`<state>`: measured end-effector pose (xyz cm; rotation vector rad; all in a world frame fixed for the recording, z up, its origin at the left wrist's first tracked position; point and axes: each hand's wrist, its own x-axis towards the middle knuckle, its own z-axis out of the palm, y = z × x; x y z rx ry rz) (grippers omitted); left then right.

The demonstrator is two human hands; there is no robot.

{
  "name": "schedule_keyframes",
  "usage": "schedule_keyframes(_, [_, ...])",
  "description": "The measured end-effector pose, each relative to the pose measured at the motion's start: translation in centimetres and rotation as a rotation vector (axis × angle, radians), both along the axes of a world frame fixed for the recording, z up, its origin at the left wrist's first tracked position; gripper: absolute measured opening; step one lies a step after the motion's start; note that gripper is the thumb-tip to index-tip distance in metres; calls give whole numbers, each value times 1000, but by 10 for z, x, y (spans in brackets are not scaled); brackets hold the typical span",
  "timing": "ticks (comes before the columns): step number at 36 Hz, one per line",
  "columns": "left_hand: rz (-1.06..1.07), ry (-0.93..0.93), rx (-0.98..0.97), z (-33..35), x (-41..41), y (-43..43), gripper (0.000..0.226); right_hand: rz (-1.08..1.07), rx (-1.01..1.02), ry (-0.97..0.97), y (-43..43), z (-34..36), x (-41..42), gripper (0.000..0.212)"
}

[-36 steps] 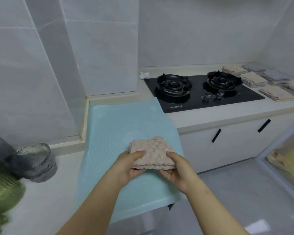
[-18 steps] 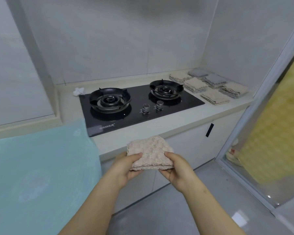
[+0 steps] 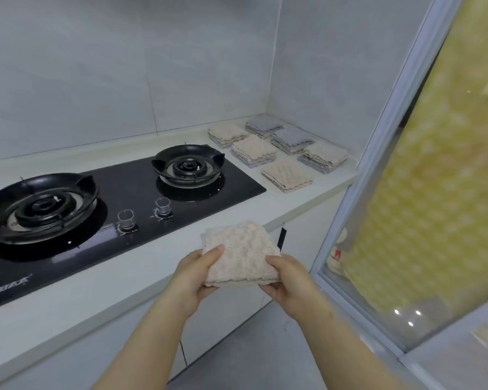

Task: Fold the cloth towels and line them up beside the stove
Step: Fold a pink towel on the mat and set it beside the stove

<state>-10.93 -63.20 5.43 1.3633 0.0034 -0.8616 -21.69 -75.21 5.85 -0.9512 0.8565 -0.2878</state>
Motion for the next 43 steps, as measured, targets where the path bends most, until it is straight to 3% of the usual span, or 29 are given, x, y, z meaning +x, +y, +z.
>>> schedule_keyframes(11, [-47, -62, 1, 1, 94, -181, 10, -47, -110, 52, -172, 13, 82, 7])
schedule_keyframes(23, [-54, -54, 114, -13, 166, -327, 17, 3, -229, 85, -329, 4, 151, 16])
schedule_keyframes(26, [-24, -81, 142, -16, 172, -355, 21, 56, -316, 105, -364, -2, 164, 9])
schedule_keyframes(31, [77, -83, 174, -17, 168, -391, 11, 229, -426, 189, -416, -12, 180, 6])
schedule_keyframes(35, [162, -62, 225, -20, 163, -407, 9, 340, -506, 234, -444, -15, 194, 26])
schedule_keyframes(38, [224, -66, 263, -25, 159, -414, 11, 428, -501, 225, -457, -22, 198, 27])
schedule_keyframes(43, [331, -60, 298, -26, 144, -424, 11, 518, -437, 164, -469, -30, 195, 7])
